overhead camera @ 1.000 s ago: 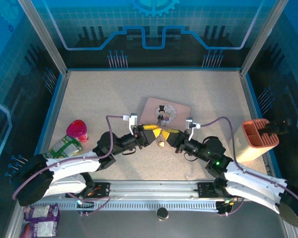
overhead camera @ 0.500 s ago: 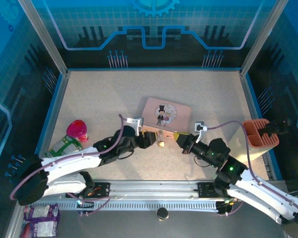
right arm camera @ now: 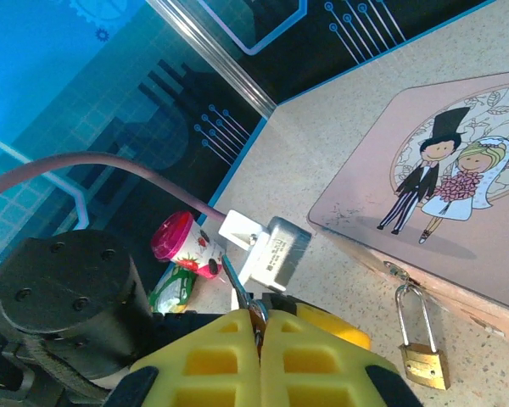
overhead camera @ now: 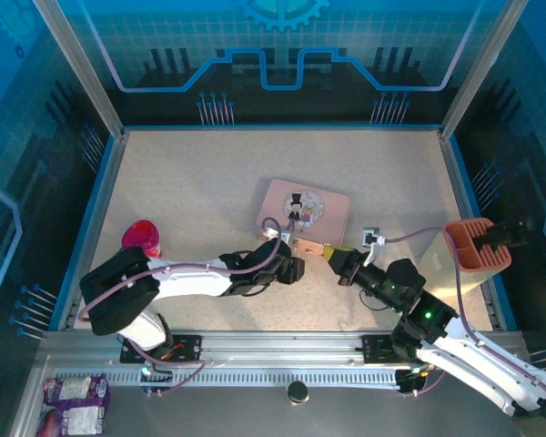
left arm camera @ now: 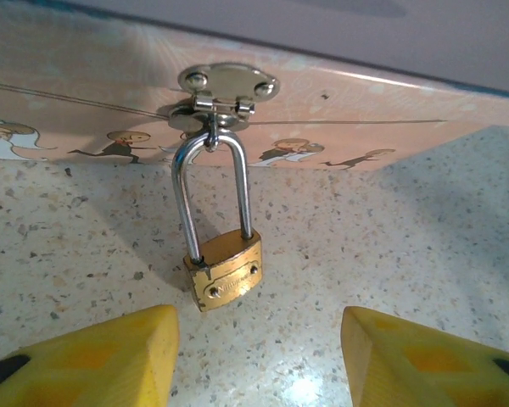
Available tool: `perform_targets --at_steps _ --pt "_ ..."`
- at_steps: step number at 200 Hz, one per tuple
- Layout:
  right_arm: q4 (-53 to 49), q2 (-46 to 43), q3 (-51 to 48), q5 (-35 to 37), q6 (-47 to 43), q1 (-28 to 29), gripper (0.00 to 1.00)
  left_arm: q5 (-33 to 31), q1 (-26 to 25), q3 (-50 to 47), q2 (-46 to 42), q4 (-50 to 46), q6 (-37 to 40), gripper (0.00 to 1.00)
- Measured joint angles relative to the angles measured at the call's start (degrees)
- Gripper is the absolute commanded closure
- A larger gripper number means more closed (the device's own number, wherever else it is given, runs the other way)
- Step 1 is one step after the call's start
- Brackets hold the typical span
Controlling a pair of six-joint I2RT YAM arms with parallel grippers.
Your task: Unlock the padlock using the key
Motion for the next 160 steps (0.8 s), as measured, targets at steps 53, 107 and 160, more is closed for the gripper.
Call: perform_targets --at_steps 53,107,160 --pt "0.66 -0.26 -1.42 -0.31 0.70 -0.11 1.00 -1.77 0.02 2.78 5.51 0.28 0.00 0.51" --pt "1.44 -1.07 -1.77 -0.66 1.73 -0.11 1.00 -3.54 0.33 2.78 7.50 2.16 -0.07 0.55" --pt "2.27 -0.98 -2.25 -0.87 2.56 -0.11 1.00 -2.05 2.64 2.67 9.70 6.27 -0.50 0.63"
